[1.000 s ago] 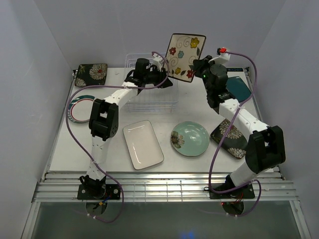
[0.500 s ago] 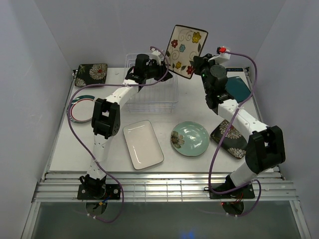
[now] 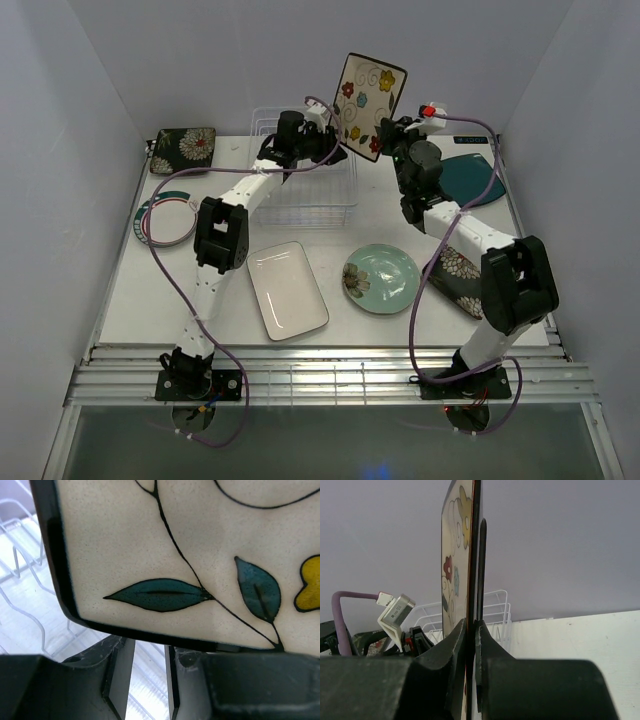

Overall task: Load the plates into the dish rack
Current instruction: Insert the plate into the dish rack.

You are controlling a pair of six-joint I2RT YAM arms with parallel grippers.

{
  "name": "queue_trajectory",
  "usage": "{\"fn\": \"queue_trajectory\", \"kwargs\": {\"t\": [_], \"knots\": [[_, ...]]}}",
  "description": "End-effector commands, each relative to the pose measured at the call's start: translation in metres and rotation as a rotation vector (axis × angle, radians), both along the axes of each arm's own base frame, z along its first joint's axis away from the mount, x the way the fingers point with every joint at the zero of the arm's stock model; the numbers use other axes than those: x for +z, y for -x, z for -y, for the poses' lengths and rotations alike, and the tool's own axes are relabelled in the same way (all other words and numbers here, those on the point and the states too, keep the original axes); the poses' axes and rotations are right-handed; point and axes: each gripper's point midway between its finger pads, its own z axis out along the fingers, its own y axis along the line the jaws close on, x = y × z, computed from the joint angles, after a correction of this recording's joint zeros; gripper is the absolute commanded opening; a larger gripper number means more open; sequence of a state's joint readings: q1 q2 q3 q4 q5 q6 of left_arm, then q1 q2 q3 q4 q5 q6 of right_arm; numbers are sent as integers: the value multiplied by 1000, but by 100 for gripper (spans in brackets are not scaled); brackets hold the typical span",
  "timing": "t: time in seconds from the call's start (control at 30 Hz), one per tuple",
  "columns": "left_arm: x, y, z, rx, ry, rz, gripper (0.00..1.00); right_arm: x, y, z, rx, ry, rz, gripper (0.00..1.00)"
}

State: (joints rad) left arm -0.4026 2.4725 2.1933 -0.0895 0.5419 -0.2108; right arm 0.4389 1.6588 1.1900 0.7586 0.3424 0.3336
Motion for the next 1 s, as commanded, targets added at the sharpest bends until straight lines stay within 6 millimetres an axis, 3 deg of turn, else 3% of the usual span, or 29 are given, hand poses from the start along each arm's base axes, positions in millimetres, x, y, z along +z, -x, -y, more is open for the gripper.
{"fn": "queue_trajectory", "kwargs": {"t": [0.0, 0.63, 0.9, 0.97], "knots": [[47, -8, 5, 20, 41, 100, 40, 94, 35, -27, 121, -140, 310, 8], [42, -32, -2, 100, 44, 143, 45, 68, 23, -43, 90, -100, 370, 8], [31, -42, -8, 138, 6, 168, 45, 52, 10, -43, 43, -52, 382, 8], [38, -45, -8, 143, 12, 203, 45, 48, 7, -45, 40, -48, 386, 8]]}}
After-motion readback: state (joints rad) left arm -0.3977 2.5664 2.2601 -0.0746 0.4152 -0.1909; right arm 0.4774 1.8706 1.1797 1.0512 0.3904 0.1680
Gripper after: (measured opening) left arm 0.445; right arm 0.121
